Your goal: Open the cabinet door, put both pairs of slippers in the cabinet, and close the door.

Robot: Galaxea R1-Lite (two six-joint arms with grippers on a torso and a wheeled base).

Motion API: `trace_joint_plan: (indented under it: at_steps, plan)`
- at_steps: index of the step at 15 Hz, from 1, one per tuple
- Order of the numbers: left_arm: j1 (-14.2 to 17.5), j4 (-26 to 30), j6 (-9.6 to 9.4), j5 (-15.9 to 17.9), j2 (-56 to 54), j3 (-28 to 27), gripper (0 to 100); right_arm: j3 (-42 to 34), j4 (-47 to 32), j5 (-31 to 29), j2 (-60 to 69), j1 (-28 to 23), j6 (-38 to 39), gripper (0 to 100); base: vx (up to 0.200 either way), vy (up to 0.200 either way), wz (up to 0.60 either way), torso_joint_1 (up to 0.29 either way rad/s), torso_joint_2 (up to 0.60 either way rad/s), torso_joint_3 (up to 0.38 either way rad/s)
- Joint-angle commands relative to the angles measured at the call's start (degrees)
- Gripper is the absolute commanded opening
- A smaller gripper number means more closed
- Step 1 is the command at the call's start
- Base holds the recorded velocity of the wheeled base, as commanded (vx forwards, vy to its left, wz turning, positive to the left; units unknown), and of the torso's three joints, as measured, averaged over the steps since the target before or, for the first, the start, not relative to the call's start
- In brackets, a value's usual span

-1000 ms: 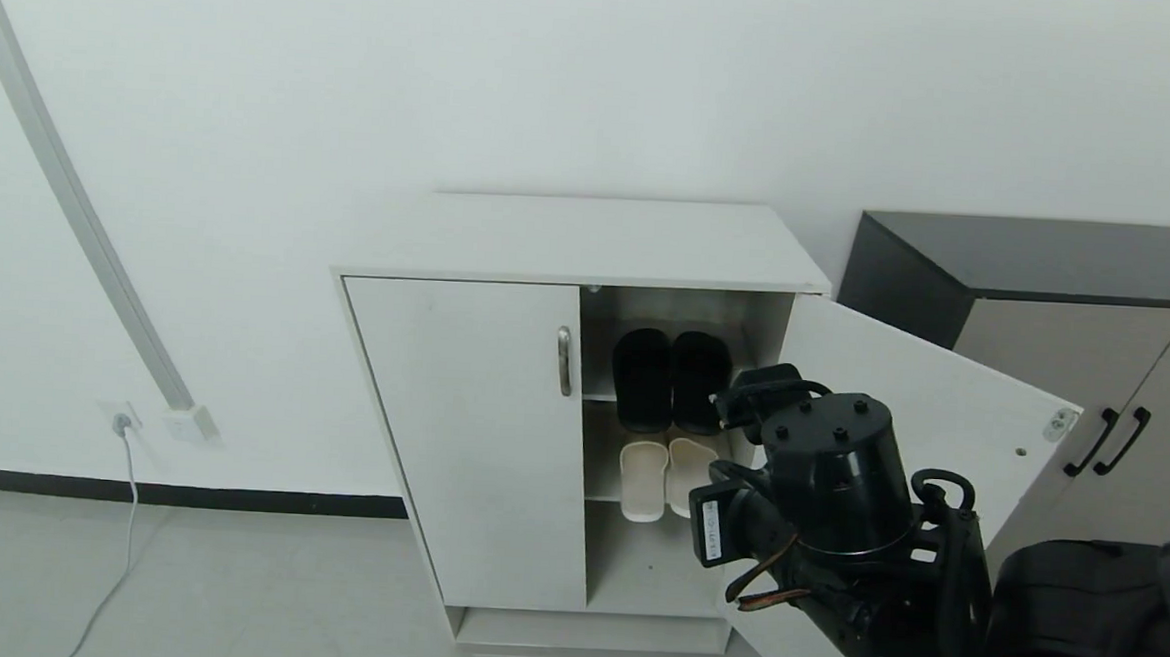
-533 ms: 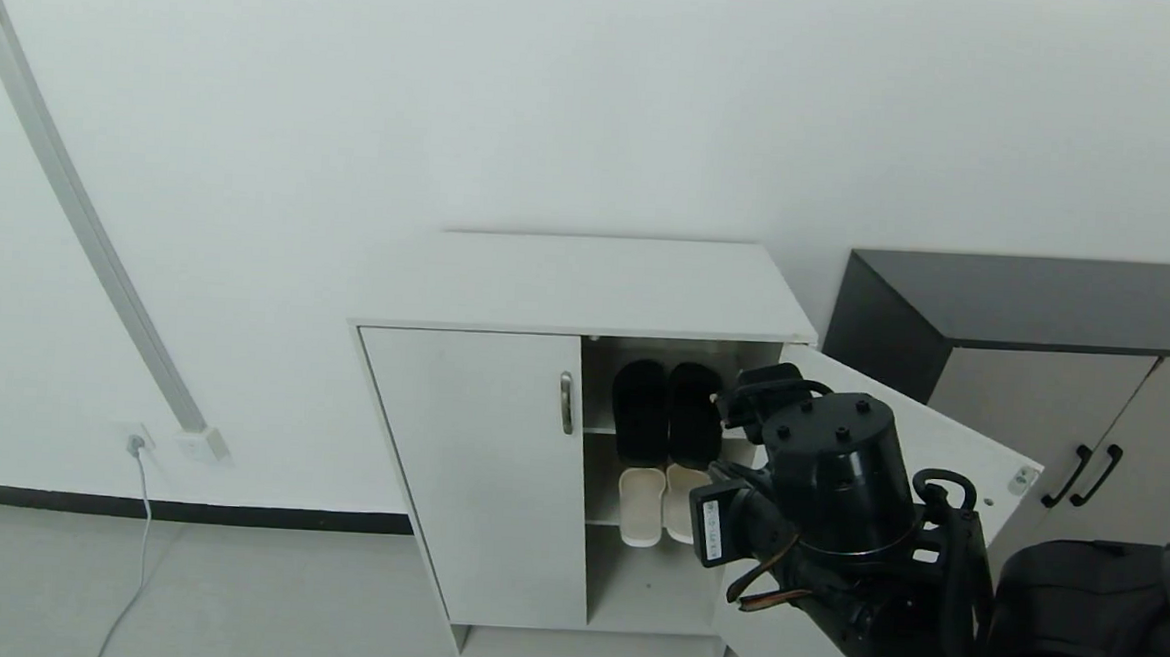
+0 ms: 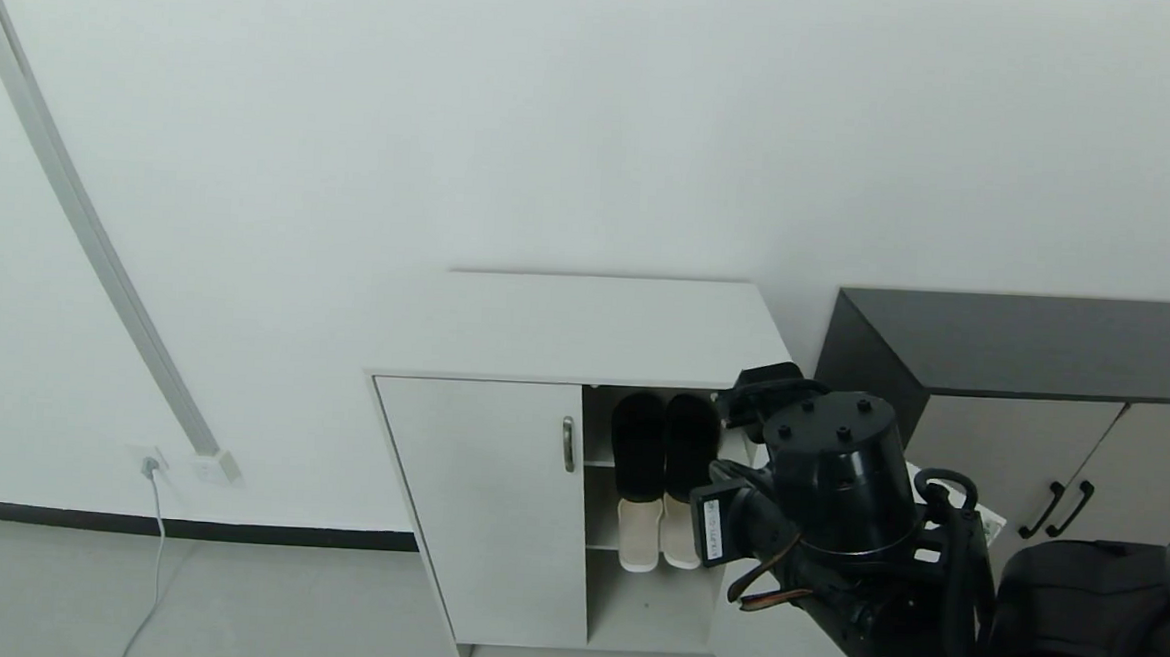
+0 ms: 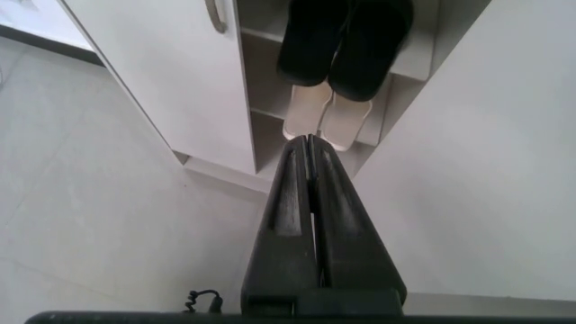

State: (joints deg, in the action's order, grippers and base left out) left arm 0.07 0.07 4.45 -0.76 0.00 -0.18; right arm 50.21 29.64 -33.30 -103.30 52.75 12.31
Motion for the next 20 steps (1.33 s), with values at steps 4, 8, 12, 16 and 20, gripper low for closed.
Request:
trace_joint_plan:
  at_steps: [4, 8, 12, 16, 20]
  plan:
    - [0.0, 0.0, 0.03, 0.0, 0.0, 0.0, 0, -0.6, 0.1, 0.0, 0.0, -0.6, -0.4, 0, 0.0, 0.0, 0.0, 0.187, -0.41, -0.218]
    - [0.0, 0.0, 0.03, 0.0, 0.0, 0.0, 0, -0.9, 0.1, 0.0, -0.1, -0.6, -0.9, 0, 0.0, 0.0, 0.0, 0.014, -0.04, -0.019]
    - [0.0, 0.0, 0.03, 0.0, 0.1, 0.0, 0, -1.1, 0.1, 0.0, -0.1, -0.6, -1.1, 0, 0.0, 0.0, -0.3, 0.002, 0.0, 0.001]
    - [0.0, 0.0, 0.03, 0.0, 0.1, 0.0, 0, -1.0, 0.2, 0.0, -0.1, -0.8, -1.1, 0, 0.0, 0.0, -0.6, 0.01, 0.0, -0.002]
    - [0.0, 0.0, 0.03, 0.0, 0.1, 0.0, 0, -1.3, 1.9, 0.0, -0.7, -2.3, -2.2, 0, 0.0, 0.0, -0.15, 0.001, 0.0, 0.001]
